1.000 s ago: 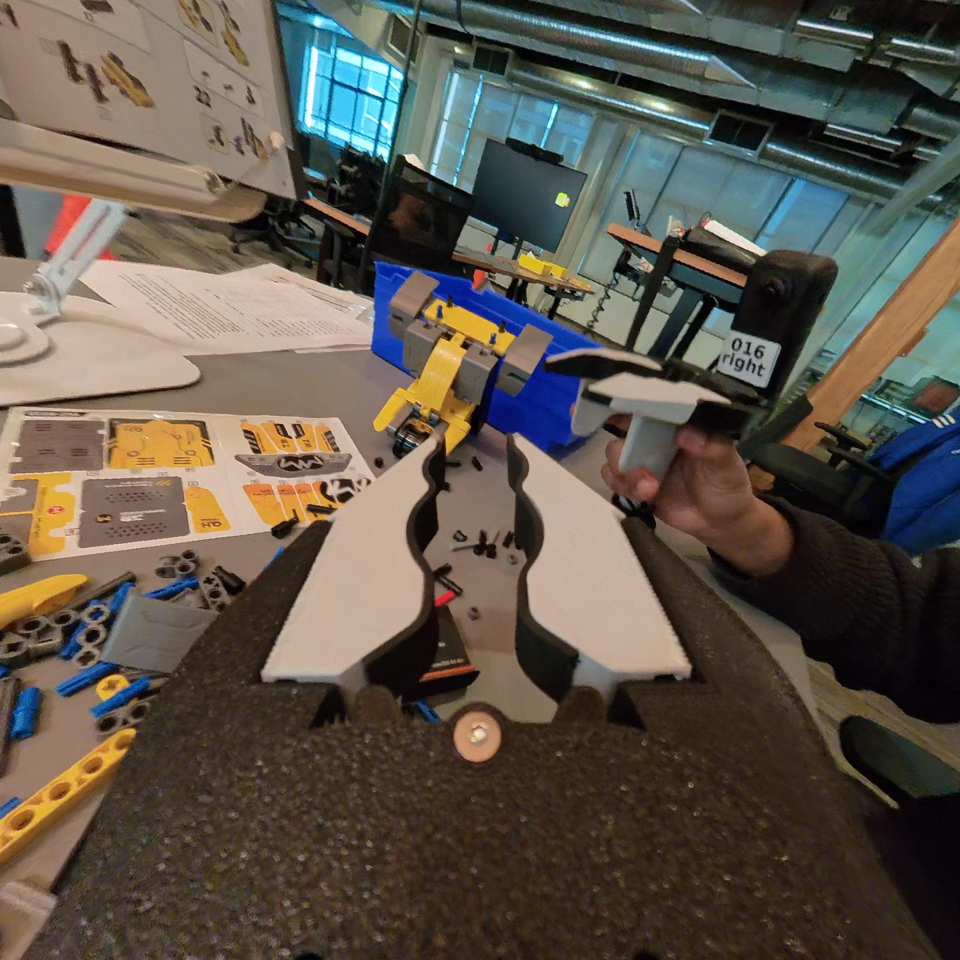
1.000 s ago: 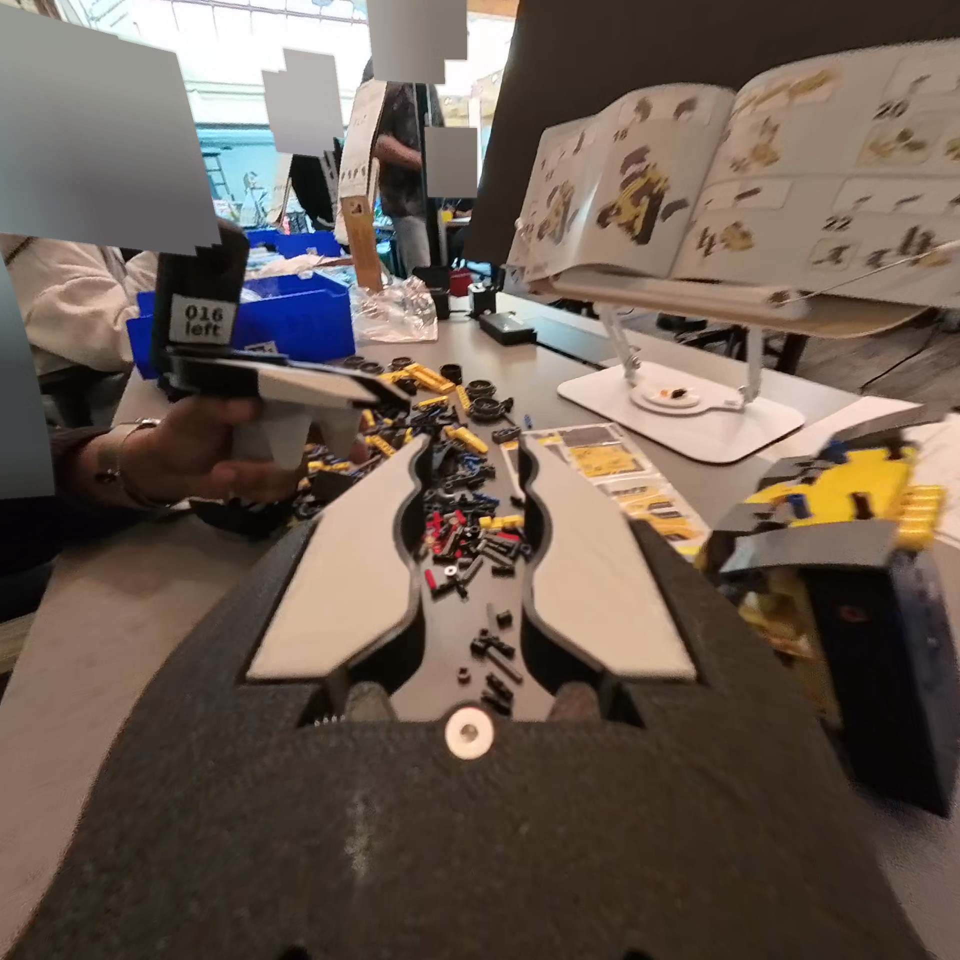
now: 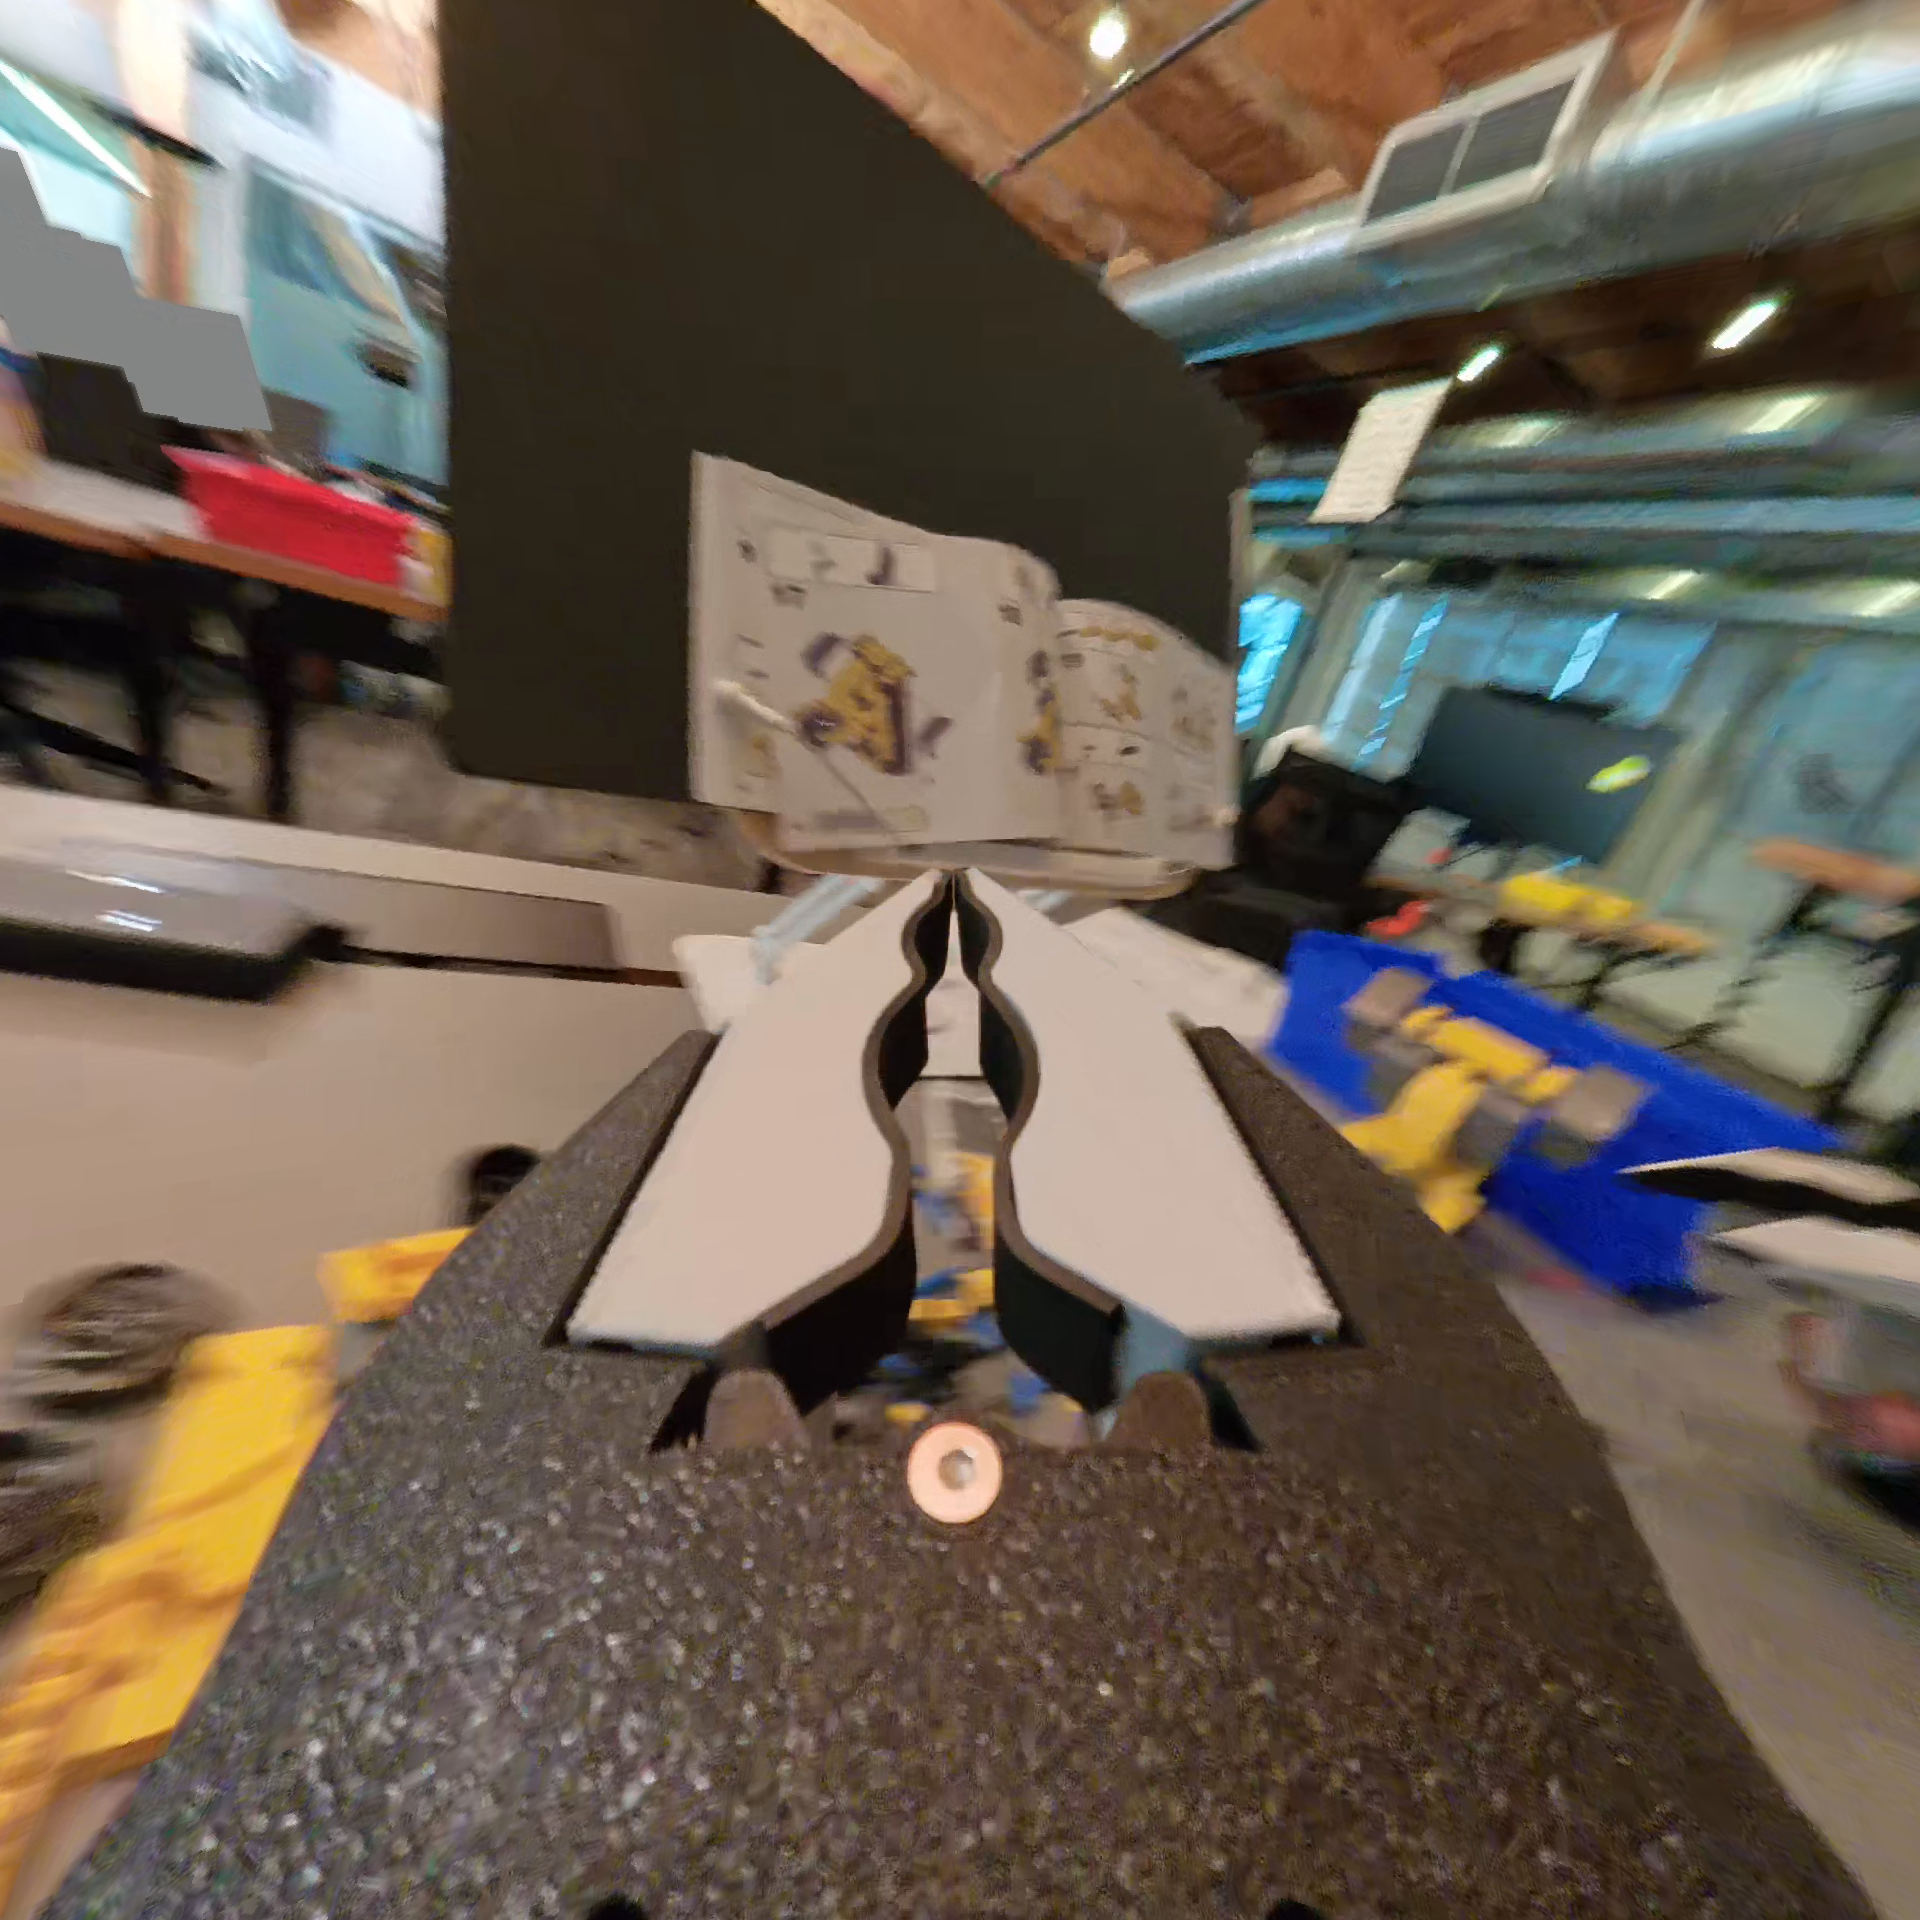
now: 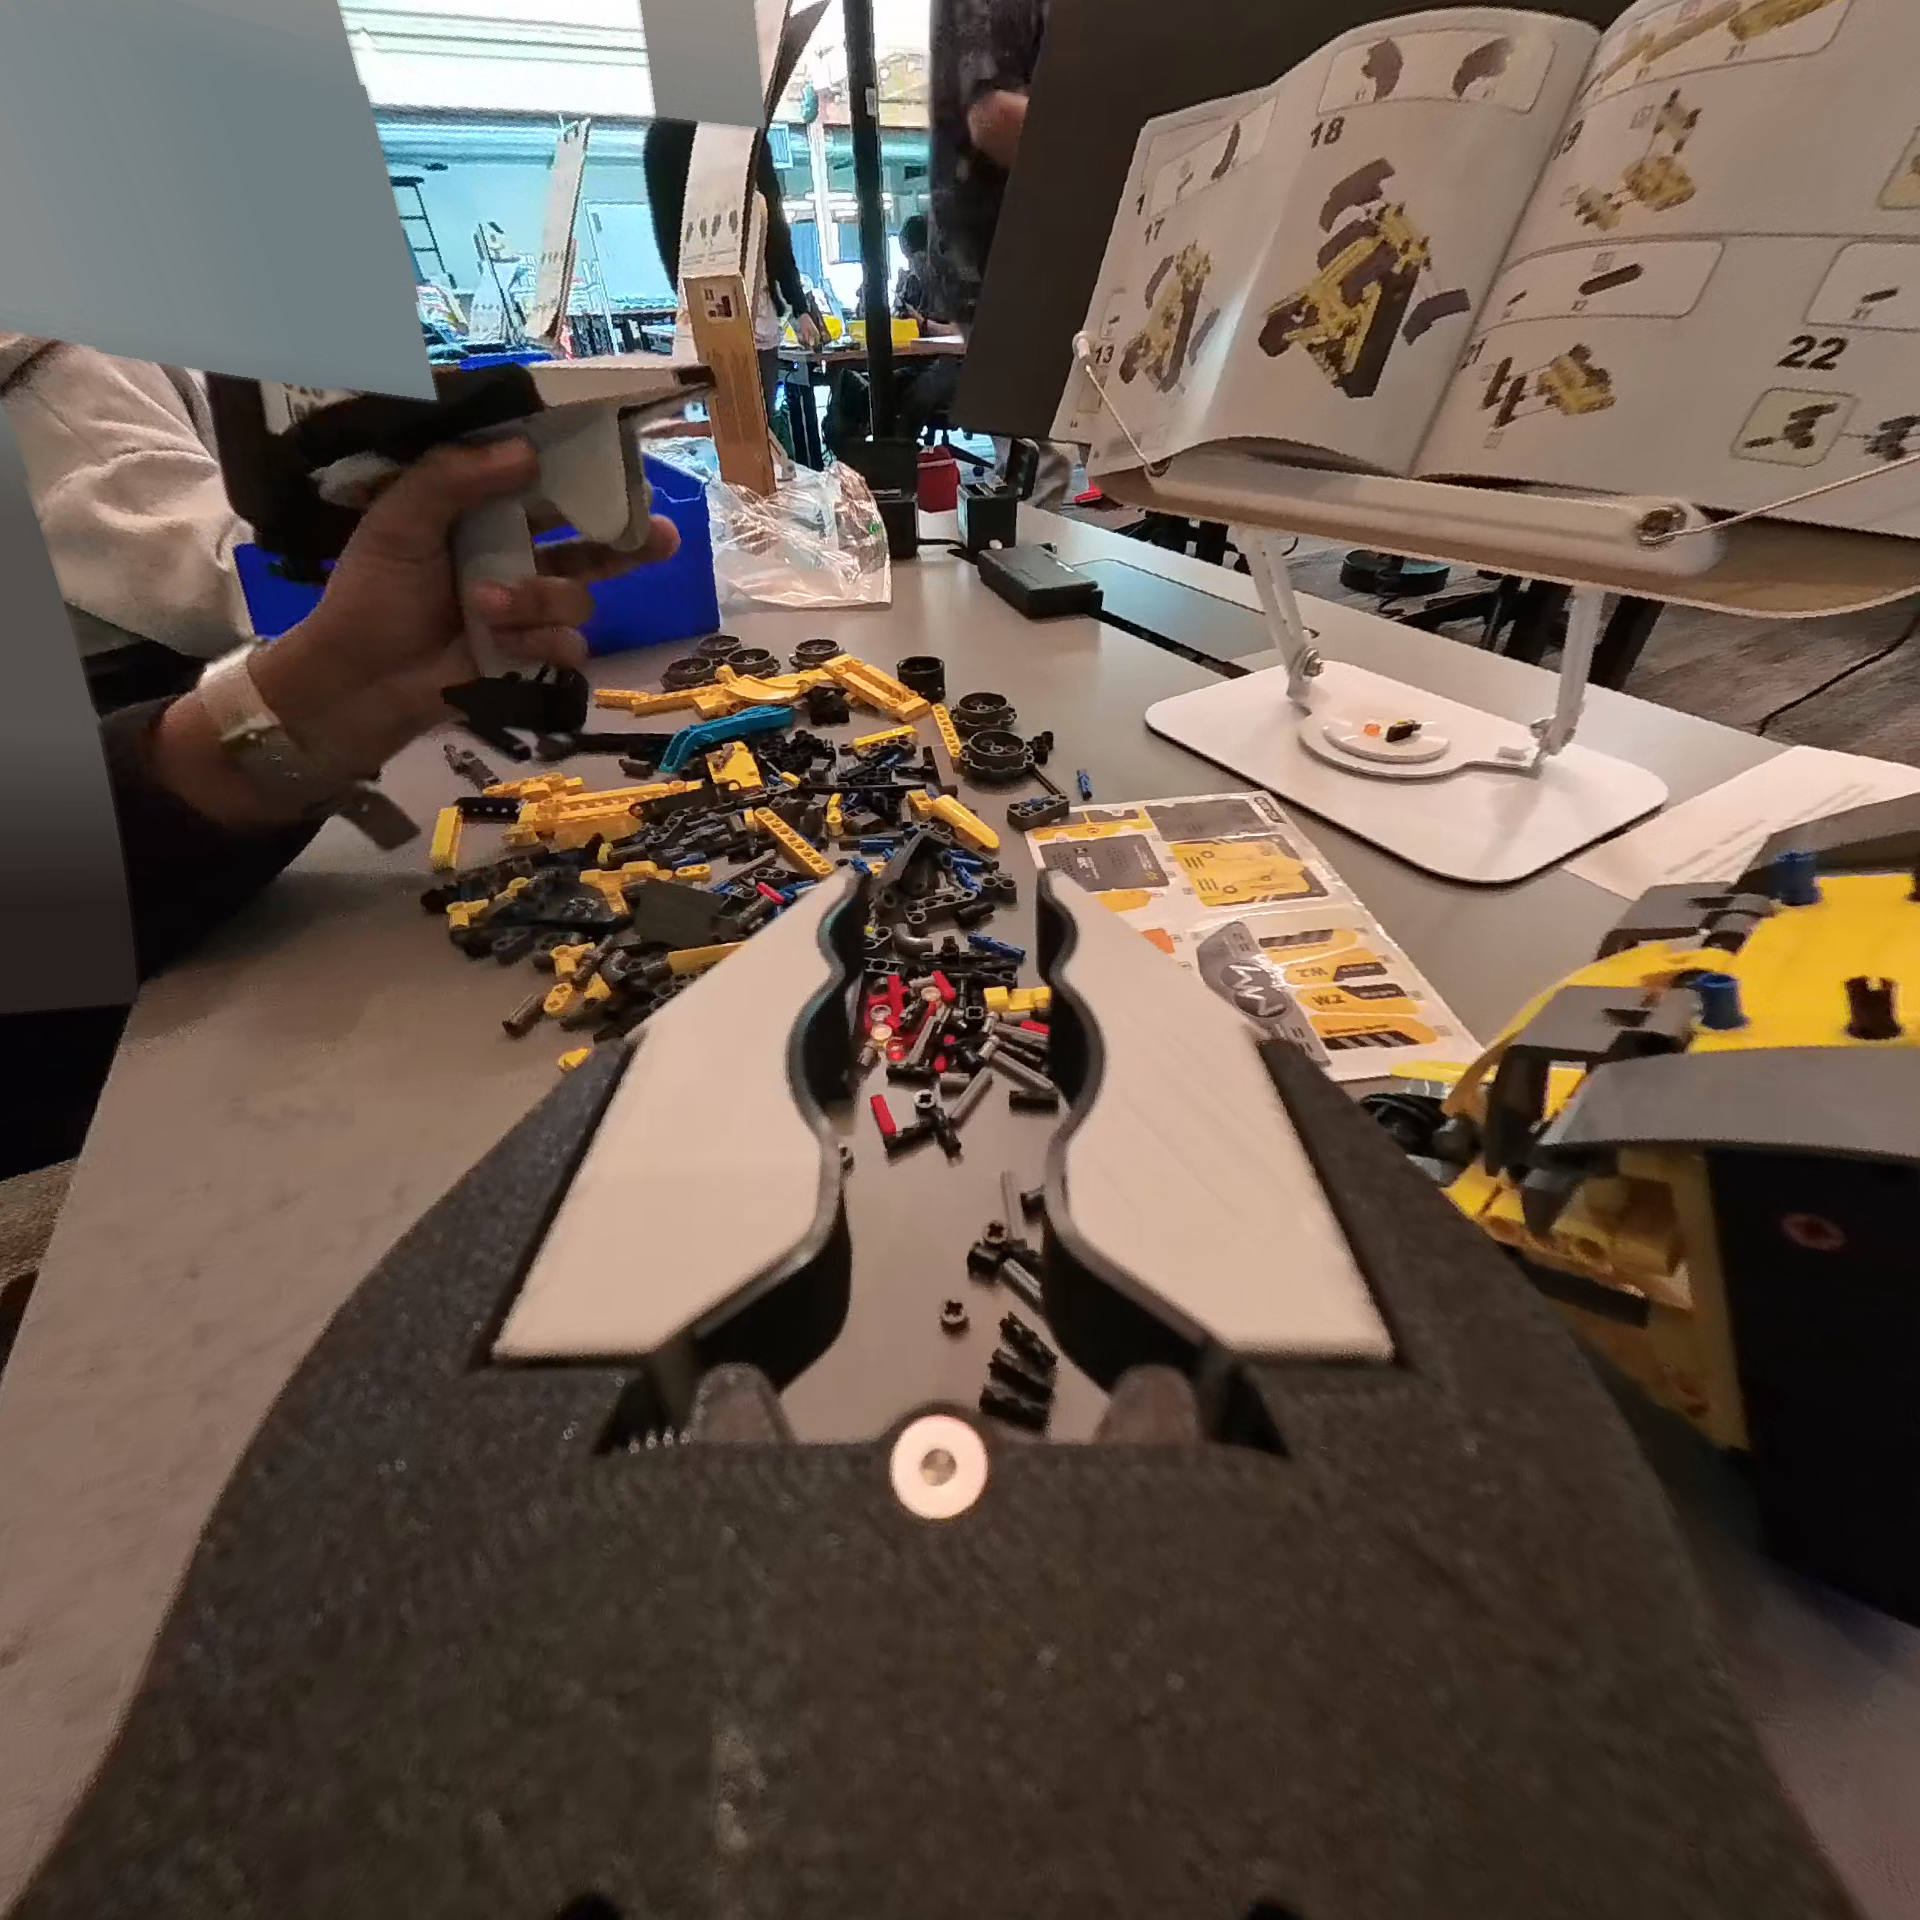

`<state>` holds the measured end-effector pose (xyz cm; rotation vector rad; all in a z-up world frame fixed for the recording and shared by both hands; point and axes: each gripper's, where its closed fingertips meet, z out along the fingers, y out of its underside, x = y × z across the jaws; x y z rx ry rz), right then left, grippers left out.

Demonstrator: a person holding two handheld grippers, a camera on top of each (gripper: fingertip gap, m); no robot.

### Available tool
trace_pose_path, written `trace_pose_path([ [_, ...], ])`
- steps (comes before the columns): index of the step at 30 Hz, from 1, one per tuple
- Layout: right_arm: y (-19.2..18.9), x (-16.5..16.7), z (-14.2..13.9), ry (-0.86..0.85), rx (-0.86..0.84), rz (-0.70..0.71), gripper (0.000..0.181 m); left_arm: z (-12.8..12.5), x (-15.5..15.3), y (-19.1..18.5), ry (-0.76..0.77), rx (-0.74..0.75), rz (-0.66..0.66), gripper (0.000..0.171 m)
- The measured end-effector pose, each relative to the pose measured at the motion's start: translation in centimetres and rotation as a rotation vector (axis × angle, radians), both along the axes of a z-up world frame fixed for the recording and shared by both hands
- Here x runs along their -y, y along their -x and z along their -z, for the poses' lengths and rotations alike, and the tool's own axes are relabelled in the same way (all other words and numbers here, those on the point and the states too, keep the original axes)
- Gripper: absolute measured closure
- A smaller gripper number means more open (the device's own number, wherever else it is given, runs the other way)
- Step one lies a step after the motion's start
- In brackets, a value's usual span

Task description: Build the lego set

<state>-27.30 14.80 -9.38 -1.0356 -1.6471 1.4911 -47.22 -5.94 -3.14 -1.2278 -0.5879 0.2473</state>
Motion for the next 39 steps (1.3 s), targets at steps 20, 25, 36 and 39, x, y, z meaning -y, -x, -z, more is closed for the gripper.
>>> trace_pose_path([
  [20,0.6,0.8,2.6,0.025,0.106,-0.032,0.149,2.5,6.8,4.8,0.089,0.048,-0.116,0.143],
  [25,0.7,0.6,2.7,0.044,0.117,-0.034,0.149,1.9,5.4,3.3,0.078,0.008,-0.038,0.132],
  [36,0.5,1.3,2.9,0.057,0.139,-0.068,0.149,7.4,-0.2,-2.7,0.509,-0.081,0.313,0.123],
  [39,0.5,1.2,3.0,0.043,0.138,-0.062,0.149,10.0,-0.4,-2.9,0.679,-0.112,0.310,0.123],
])
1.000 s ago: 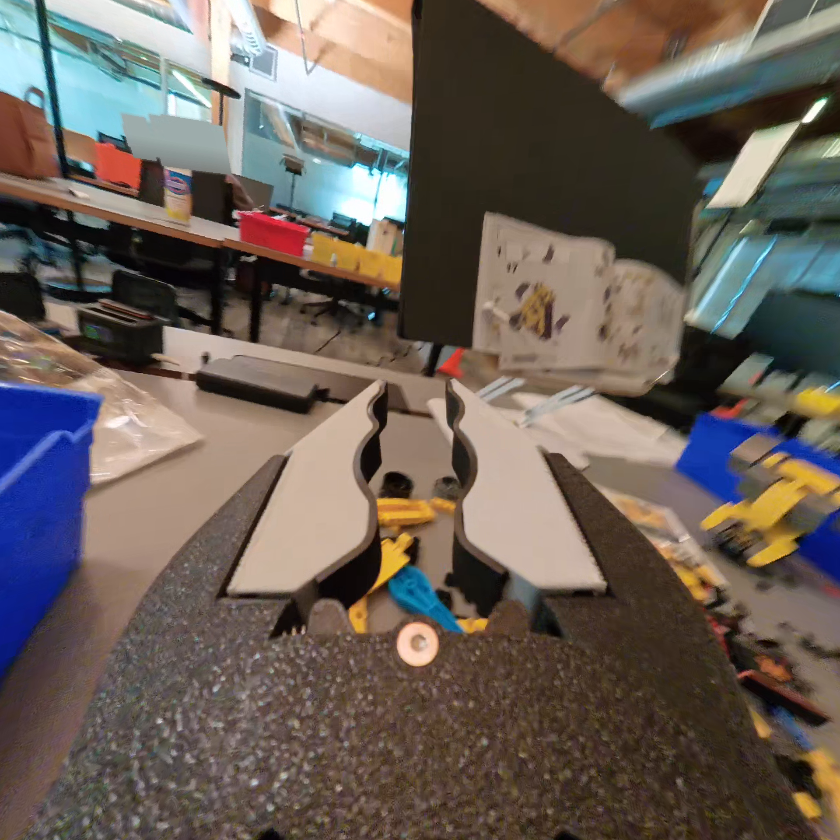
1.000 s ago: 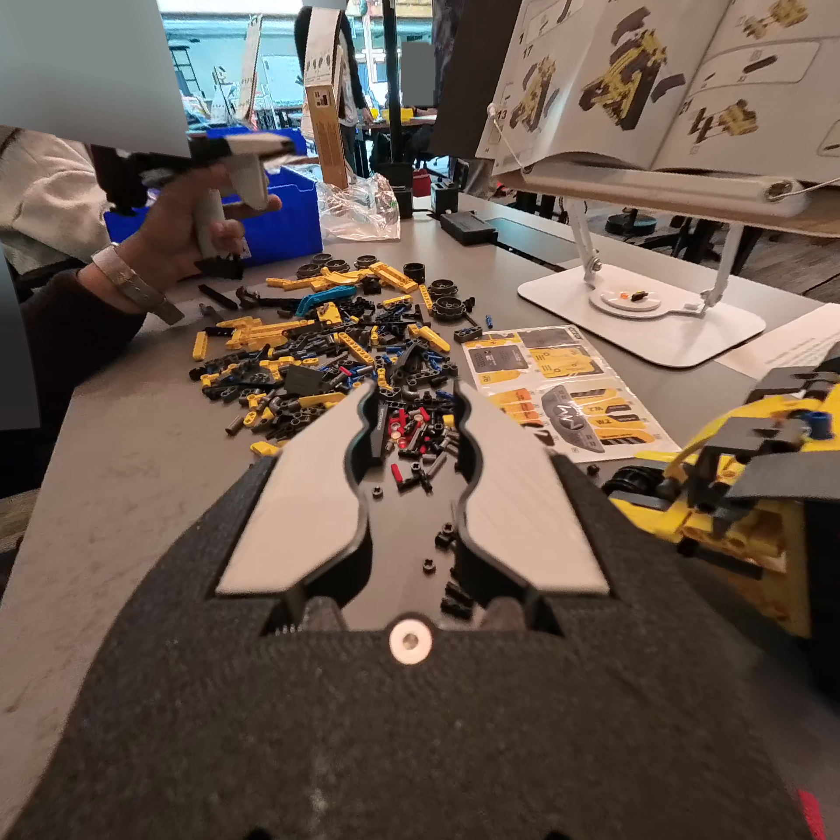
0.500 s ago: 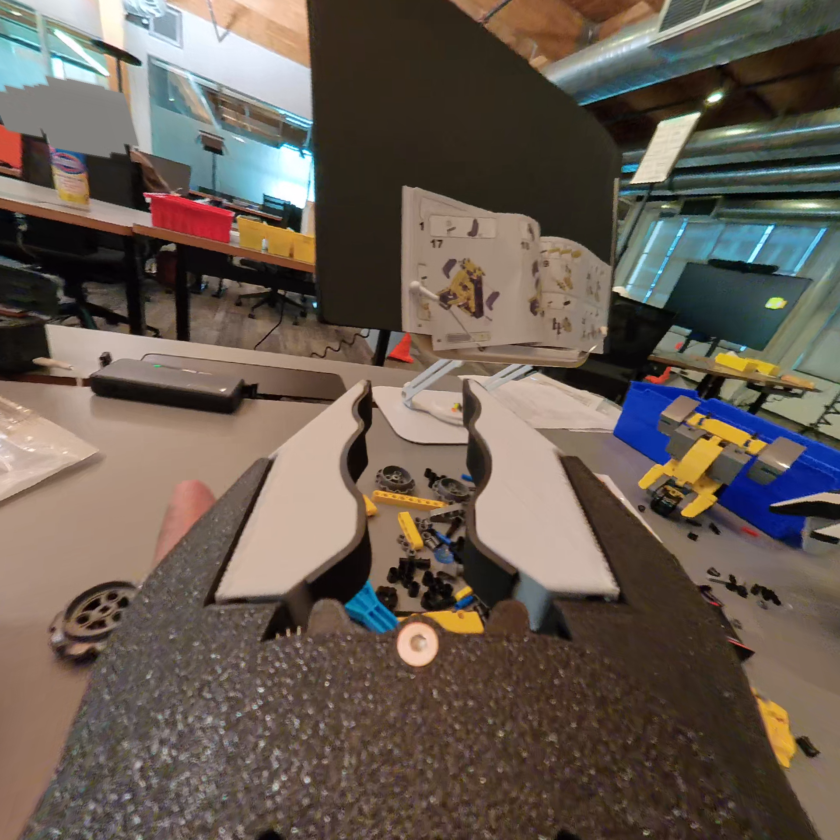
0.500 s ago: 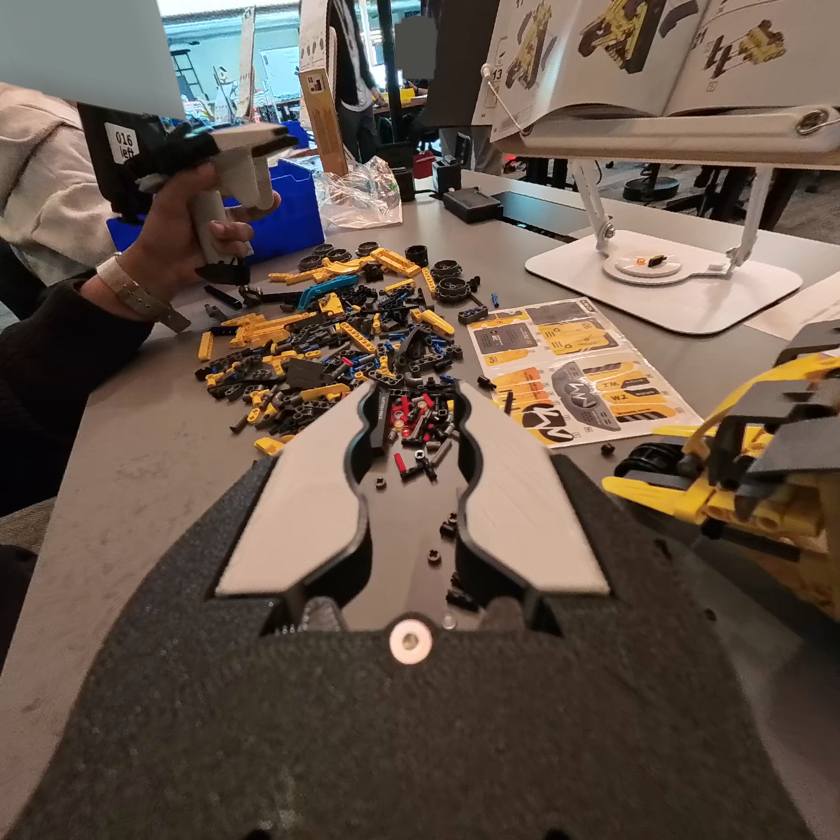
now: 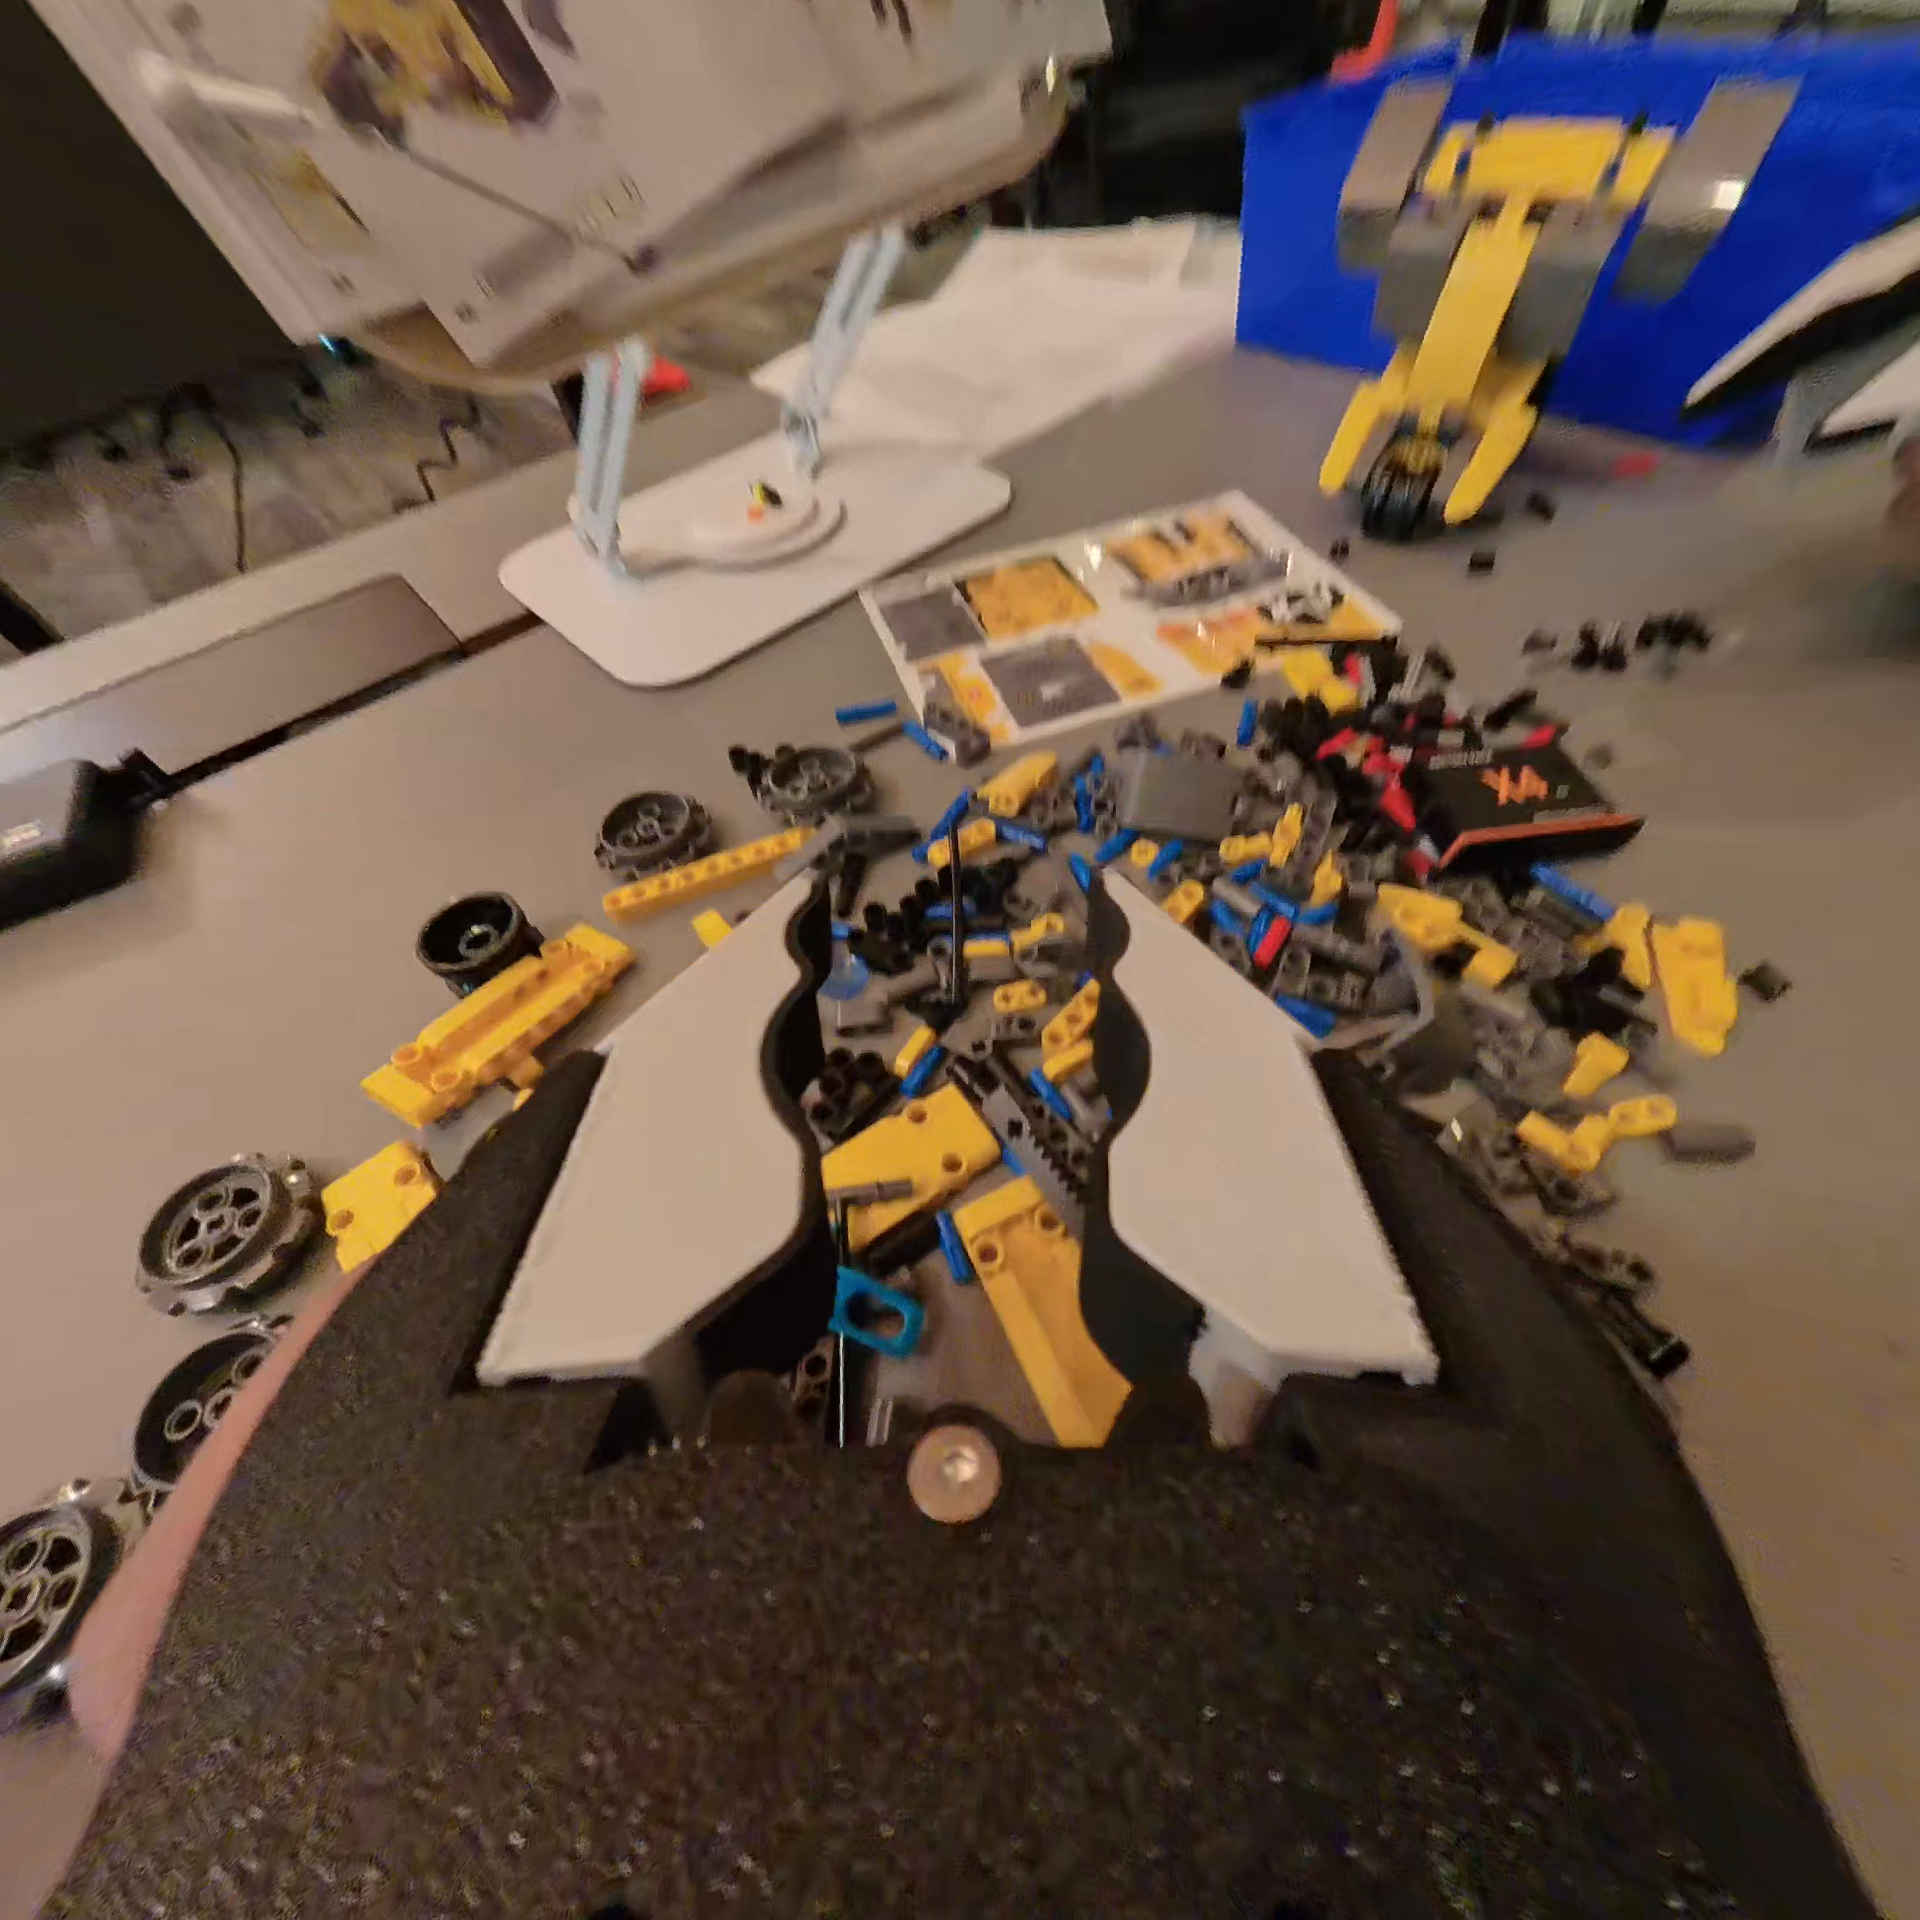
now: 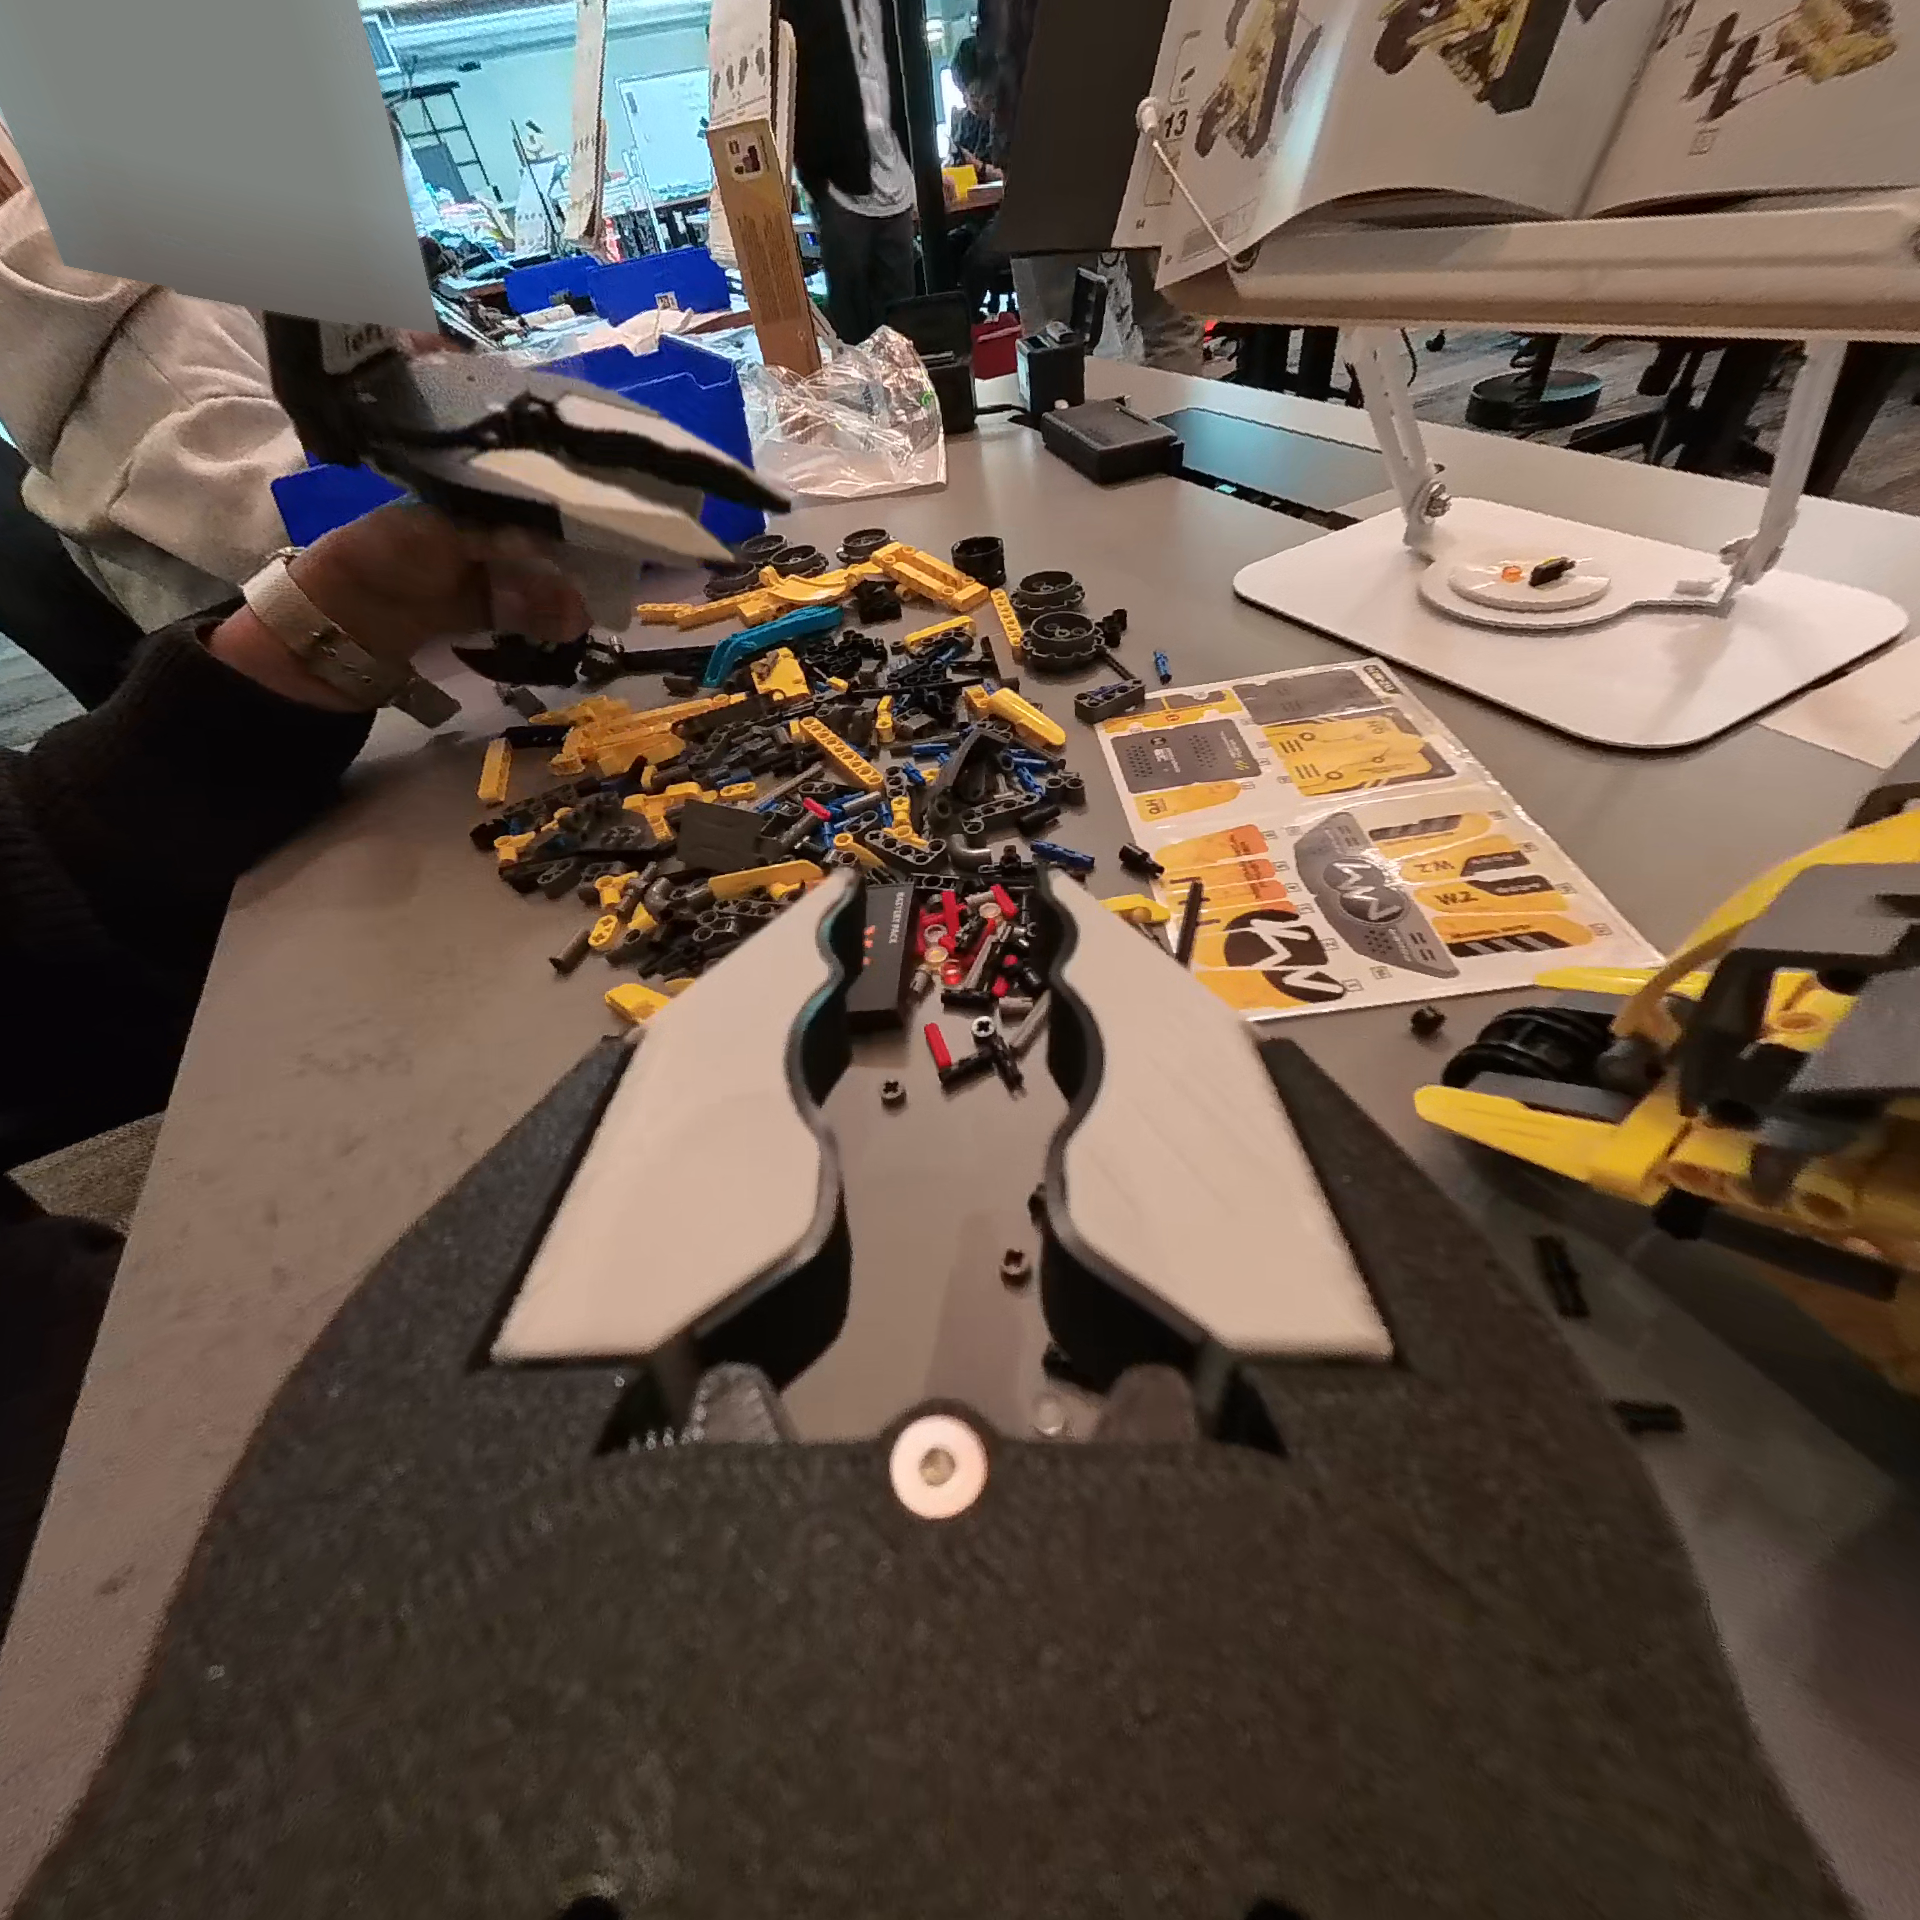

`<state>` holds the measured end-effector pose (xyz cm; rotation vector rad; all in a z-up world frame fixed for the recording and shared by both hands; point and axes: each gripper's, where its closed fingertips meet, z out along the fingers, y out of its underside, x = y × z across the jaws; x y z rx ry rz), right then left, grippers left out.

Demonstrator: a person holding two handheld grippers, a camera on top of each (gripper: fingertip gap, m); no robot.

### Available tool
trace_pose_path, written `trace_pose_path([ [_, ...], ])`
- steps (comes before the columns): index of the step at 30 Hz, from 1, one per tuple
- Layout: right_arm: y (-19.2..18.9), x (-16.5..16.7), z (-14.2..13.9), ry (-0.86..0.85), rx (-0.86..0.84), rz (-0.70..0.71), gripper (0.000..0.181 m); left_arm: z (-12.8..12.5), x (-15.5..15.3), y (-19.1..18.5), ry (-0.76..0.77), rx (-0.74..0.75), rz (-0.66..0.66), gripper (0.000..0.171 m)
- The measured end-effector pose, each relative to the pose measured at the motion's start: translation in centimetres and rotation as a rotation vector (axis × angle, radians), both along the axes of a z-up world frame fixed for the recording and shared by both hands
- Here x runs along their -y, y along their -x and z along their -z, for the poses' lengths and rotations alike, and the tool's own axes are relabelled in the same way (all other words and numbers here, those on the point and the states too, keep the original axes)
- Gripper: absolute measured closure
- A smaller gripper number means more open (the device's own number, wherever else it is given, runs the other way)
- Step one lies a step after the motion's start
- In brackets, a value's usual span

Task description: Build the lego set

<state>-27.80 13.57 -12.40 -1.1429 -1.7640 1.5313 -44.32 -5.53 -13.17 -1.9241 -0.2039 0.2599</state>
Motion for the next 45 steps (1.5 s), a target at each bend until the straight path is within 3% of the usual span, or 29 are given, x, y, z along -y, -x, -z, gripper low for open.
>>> trace_pose_path([
  [8,0.0,-0.2,-0.4,0.030,-0.003,0.004,0.149,4.3,1.4,0.1,0.256,0.017,0.006,0.129],
  [18,0.0,-0.2,-0.4,0.030,-0.001,0.004,0.149,6.6,3.2,1.4,0.389,0.014,-0.058,0.139],
  [25,-0.1,0.1,-0.4,0.036,0.001,-0.008,0.149,6.6,2.7,1.3,0.384,-0.006,-0.078,0.139],
  [33,-0.2,0.4,-0.5,0.030,-0.001,-0.015,0.149,6.6,2.1,-0.6,0.349,0.096,0.009,0.135],
  [45,-0.3,0.4,-0.4,0.032,0.004,-0.015,0.149,6.3,3.6,2.5,0.333,0.072,-0.146,0.131],
])
